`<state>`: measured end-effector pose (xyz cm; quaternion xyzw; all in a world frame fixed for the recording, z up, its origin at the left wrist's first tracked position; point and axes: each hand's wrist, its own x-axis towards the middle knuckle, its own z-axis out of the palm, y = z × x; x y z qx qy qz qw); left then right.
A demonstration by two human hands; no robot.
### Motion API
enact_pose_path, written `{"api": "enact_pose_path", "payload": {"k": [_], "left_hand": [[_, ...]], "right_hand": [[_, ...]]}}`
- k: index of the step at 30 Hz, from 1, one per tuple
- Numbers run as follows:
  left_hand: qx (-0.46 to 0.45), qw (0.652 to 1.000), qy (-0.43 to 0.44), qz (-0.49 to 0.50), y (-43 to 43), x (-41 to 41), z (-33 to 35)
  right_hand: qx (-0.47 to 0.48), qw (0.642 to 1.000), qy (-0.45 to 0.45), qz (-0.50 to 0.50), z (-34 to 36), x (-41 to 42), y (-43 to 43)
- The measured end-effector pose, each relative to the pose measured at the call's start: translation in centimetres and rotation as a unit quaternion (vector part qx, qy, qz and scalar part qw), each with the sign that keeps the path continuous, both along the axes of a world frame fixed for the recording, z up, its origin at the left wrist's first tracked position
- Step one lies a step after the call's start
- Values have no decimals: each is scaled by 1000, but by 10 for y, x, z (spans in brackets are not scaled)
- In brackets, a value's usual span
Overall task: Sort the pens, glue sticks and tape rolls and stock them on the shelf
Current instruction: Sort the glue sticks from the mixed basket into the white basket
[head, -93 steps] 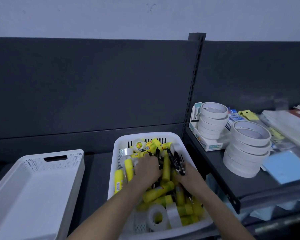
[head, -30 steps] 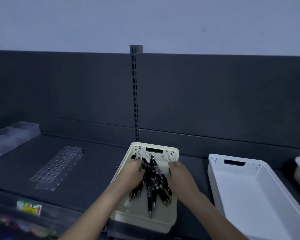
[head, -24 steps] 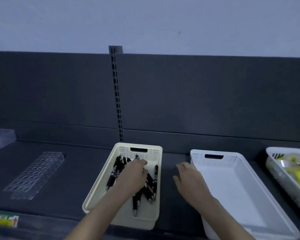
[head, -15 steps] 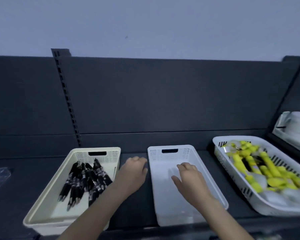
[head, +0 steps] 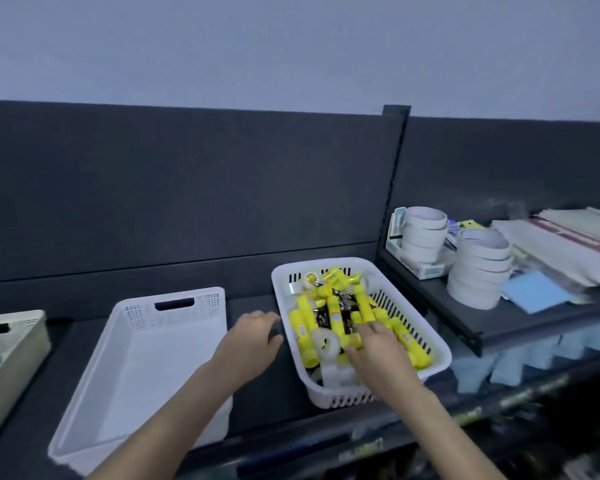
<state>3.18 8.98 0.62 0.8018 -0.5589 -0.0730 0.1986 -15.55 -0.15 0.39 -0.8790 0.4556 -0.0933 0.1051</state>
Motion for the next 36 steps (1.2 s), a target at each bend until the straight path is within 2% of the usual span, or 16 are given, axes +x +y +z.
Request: {"api": "enact_pose_path", "payload": {"k": [10, 14, 18, 21, 23, 25, 28, 32, 36], "left_hand": [[7, 1000, -13, -3, -87, -17, -7], [14, 998, -57, -10, -117, -12, -14], [94, 981, -170, -30, -145, -21, -19], [159, 971, -177, -28, -156, -30, -25], [182, 973, -141, -27, -162, -34, -26], [185, 980, -74, -22, -166, -35, -23], [133, 991, -8, -16, -167, -34, -20], [70, 995, 67, -26, -165, -32, -22], [9, 989, 146, -11, -161, -35, -18]], "right_hand": [[58, 998, -28, -19, -18, -25, -79], [71, 997, -12, -41, -22, -15, -103], [99, 993, 19, -63, -25, 2, -120], [95, 992, 63, -62, -24, 14, -127], [124, 988, 72, -63, -19, 20, -134], [194, 978, 36, -62, -19, 23, -144], [263, 964, 0, -39, -22, 22, -149], [257, 965, -37, 24, -25, 29, -145], [243, 968, -62, 13, -27, 39, -149]]}}
